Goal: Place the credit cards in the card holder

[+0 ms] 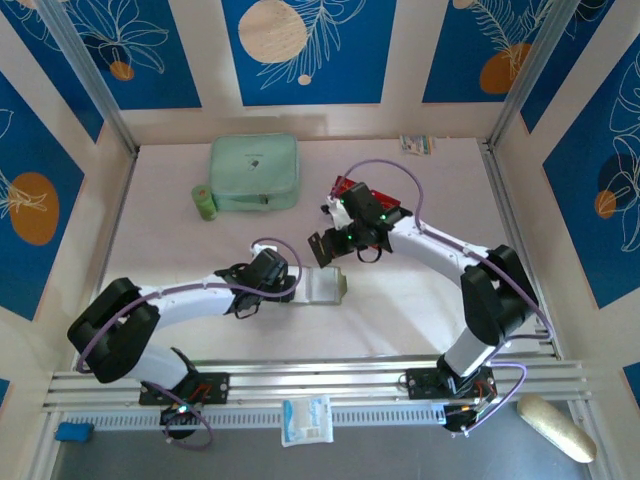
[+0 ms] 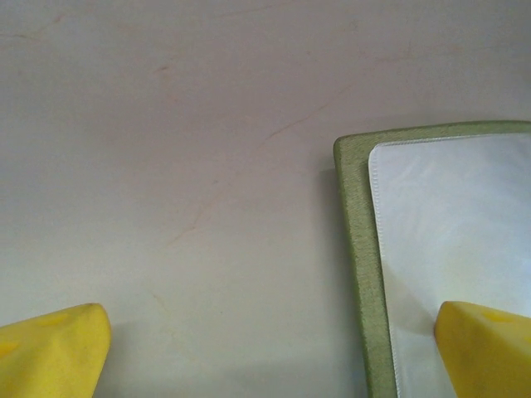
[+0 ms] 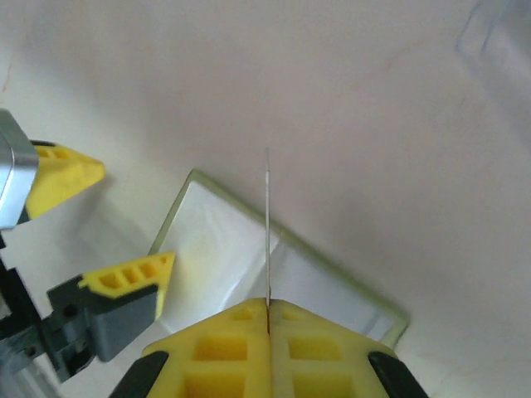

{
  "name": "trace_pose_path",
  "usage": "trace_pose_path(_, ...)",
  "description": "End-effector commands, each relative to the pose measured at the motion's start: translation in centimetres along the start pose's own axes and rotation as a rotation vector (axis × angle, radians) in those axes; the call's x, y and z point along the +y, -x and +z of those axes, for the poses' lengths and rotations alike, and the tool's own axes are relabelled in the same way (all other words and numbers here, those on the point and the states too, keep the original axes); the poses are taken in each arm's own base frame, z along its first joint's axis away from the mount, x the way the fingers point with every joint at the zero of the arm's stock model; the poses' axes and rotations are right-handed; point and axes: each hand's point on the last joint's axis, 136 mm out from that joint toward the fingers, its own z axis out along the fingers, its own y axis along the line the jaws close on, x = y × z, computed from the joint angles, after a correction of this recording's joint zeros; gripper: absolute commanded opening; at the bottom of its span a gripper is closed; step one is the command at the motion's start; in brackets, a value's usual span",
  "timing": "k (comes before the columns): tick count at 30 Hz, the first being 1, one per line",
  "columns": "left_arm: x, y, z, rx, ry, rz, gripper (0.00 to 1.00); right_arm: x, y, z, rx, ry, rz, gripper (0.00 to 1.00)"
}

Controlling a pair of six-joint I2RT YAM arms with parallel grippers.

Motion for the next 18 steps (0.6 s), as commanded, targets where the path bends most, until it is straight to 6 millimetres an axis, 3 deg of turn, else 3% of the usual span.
trace_pose_path(1,0.8,-0.2,0.0,0.021,0.043,-0.006,1.0,2.3,1.0,-1.0,-0.102,0.157,0.136,0.0)
trace_pose_path(10,1.0,-0.6,0.1,0.034,0.05,0.0,1.0,1.2,-1.9,0.0,-0.19,0.258,0.356,0.0)
trace_pose_path(18,1.1,-1.0,0.3,0.047,0.054,0.004,1.0,-0.1,-3.3,0.6,-0.257,0.291,0.471,0.0)
